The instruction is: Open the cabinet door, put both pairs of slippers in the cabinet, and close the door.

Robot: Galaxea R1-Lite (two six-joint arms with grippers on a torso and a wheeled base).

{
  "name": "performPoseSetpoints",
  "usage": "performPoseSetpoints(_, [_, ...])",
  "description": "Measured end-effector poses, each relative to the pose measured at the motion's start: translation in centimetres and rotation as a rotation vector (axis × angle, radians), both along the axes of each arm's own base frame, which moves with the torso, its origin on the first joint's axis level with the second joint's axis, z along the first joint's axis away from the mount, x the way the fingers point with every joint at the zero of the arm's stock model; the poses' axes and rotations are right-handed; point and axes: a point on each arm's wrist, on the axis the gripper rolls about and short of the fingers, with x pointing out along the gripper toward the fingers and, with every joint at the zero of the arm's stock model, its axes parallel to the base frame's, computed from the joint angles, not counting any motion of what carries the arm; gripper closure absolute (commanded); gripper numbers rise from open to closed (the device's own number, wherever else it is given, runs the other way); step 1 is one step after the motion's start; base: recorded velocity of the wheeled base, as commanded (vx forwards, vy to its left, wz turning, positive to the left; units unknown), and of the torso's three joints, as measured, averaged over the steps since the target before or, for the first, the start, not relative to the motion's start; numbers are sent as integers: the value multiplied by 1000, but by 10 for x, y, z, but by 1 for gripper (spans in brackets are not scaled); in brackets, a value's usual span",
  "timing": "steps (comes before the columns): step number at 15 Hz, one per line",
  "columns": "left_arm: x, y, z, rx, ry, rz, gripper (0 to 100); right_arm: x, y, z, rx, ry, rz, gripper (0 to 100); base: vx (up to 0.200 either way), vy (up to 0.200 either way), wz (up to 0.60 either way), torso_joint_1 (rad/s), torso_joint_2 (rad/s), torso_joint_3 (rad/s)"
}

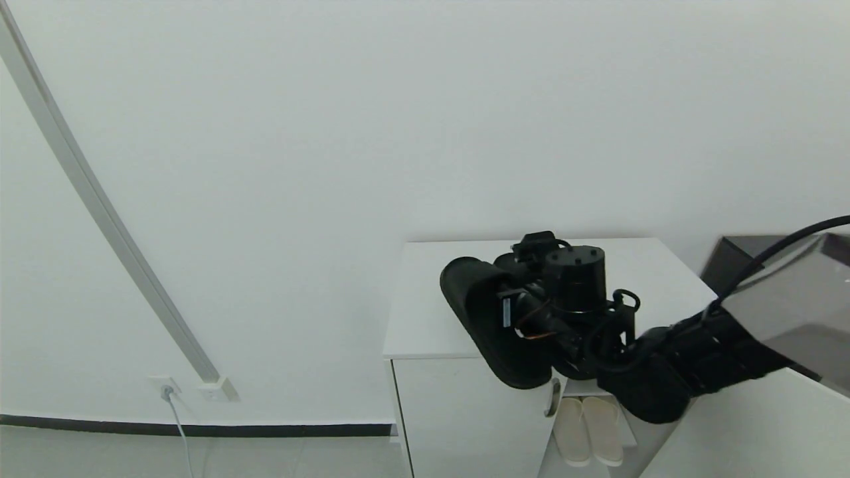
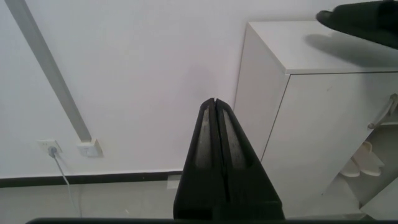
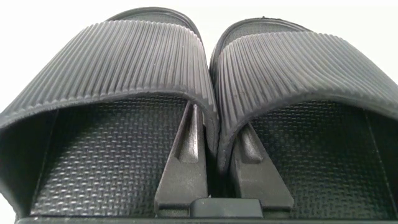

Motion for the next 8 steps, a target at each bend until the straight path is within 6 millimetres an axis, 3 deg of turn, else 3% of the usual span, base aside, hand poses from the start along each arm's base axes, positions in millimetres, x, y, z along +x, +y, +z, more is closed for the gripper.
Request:
performPoseSetpoints(3, [0,0,0,3,0,0,100,-43,-29,14,6,29,119,100,0,0,0,0,0,0])
performPoseSetpoints(5, [0,0,0,3,0,0,100,-67,-35,21,9,29,169,100,0,0,0,0,0,0])
performPoseSetpoints(8, [0,0,0,2,0,0,100,-81,-40,25,7,24,190,100,0,0,0,0,0,0])
